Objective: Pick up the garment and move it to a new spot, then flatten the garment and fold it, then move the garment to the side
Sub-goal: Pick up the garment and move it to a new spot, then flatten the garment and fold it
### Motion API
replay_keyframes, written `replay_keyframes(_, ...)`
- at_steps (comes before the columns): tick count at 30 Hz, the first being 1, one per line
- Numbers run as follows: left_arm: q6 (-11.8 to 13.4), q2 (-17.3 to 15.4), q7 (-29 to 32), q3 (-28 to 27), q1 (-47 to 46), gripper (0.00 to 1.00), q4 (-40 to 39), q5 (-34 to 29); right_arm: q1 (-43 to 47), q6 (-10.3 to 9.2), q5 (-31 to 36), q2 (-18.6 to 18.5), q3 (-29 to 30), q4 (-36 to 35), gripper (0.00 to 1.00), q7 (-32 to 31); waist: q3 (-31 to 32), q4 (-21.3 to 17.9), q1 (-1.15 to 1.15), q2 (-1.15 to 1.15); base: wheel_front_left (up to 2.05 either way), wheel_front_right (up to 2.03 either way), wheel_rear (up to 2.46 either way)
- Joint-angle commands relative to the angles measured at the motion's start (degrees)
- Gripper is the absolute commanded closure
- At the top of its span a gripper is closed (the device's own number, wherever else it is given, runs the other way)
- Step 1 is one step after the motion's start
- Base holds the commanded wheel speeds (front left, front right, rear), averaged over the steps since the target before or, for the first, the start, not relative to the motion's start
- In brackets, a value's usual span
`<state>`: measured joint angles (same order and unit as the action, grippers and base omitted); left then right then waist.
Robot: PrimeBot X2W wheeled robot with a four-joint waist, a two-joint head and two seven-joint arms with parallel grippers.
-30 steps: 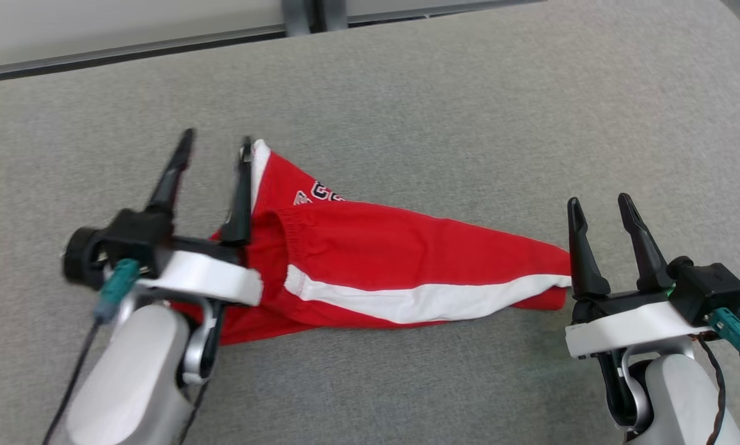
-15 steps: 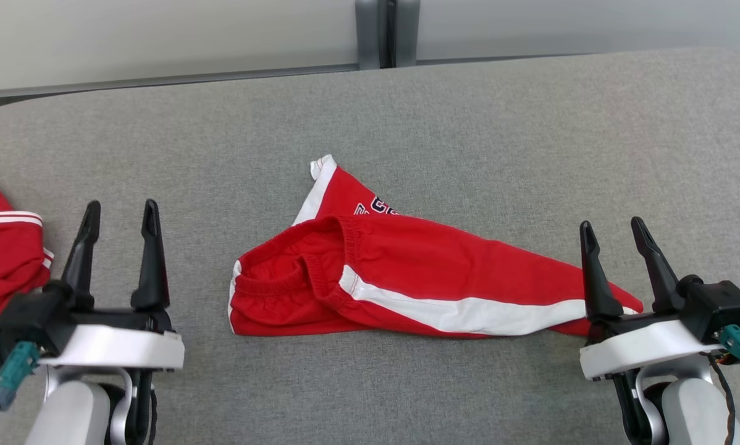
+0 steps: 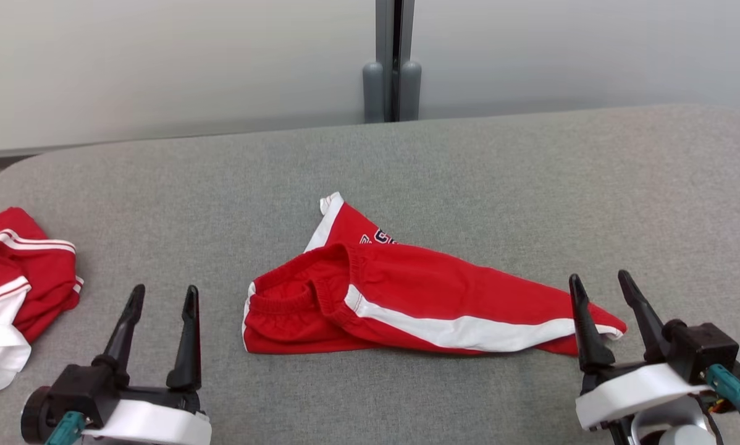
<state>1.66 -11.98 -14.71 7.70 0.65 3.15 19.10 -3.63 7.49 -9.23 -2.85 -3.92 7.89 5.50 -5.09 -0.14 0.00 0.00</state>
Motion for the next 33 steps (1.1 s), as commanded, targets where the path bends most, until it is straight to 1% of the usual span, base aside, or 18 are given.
replay_keyframes(1,0.33,-0.2,0.34,0.24,0.86,0.0,-0.18,-0.63,1.08,0.0,-0.16,-0.15,0.21,-0.47,0.0,-0.22,1.61,-0.21,0.0,0.0,0.0,0.0,0.0)
replay_keyframes(11,1.39,-0.5,2.54,1.43,3.92,0.0,-1.36,-0.61,5.03,0.0,-1.02,-0.12,-0.29,-1.54,0.0,-1.66,5.11,-0.54,0.0,0.0,0.0,0.0,0.0)
replay_keyframes(16,1.94,-0.76,3.23,1.52,4.17,0.0,-1.98,-0.63,5.62,0.0,-1.18,-0.12,-0.14,-2.13,0.0,-1.98,5.22,-0.47,0.0,0.0,0.0,0.0,0.0)
replay_keyframes(33,2.51,-1.17,3.66,2.51,3.27,0.0,-2.02,-0.9,5.1,0.0,-1.0,-0.11,0.27,-2.7,0.0,-2.62,4.65,0.13,0.0,0.0,0.0,0.0,0.0)
